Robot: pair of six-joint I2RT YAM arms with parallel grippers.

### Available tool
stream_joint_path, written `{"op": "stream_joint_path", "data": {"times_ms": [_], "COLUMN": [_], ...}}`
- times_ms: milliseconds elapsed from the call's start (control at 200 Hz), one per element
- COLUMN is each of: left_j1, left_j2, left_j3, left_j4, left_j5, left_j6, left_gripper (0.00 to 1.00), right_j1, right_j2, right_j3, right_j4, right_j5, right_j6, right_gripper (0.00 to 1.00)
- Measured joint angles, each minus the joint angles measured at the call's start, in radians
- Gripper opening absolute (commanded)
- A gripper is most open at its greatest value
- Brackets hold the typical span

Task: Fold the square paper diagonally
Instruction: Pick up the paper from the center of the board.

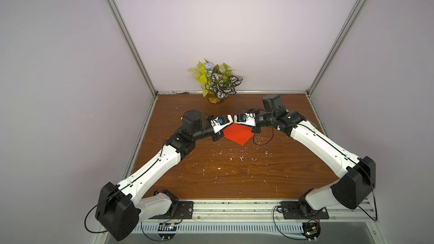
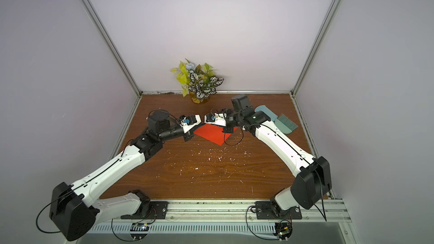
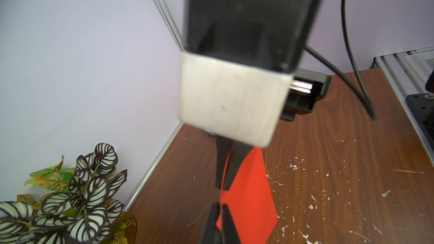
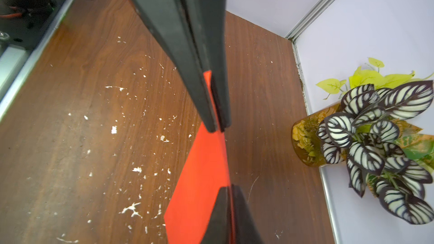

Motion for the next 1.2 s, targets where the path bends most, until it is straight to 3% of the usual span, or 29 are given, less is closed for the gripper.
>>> {"op": "stream_joint_path", "data": {"times_ms": [50,170,290,465,636,911,1201], "left_j1": [0.0,0.0,0.0,0.0,0.0,0.0,0.0], "left_j2": [0.0,-0.01,-0.061,-0.142,-0.14,-0.096,-0.069], "left_j3": [-0.001,-0.018,-0.056,-0.079,-0.08,-0.079,-0.079], "left_j4": [0.003,0.029,0.058,0.125,0.185,0.208,0.208], "left_j5": [0.0,-0.007,-0.031,-0.019,0.059,0.132,0.129], "left_j6": [0.009,0.002,0.003,-0.02,-0.077,-0.132,-0.127], "left_gripper": [0.36,0.67,0.8,0.83,0.77,0.32,0.11], "right_j1": [-0.001,-0.004,-0.02,-0.046,-0.055,-0.055,-0.055], "right_j2": [-0.001,-0.007,-0.031,-0.095,-0.154,-0.166,-0.165], "right_j3": [0.0,0.0,0.0,-0.005,-0.03,-0.042,-0.042], "right_j4": [-0.005,-0.024,-0.044,-0.033,0.013,0.043,0.042], "right_j5": [-0.003,-0.021,-0.062,-0.143,-0.203,-0.225,-0.225], "right_j6": [-0.002,-0.003,-0.002,0.019,0.066,0.094,0.094], "right_gripper": [0.0,0.0,0.0,0.0,0.0,0.0,0.0]}}
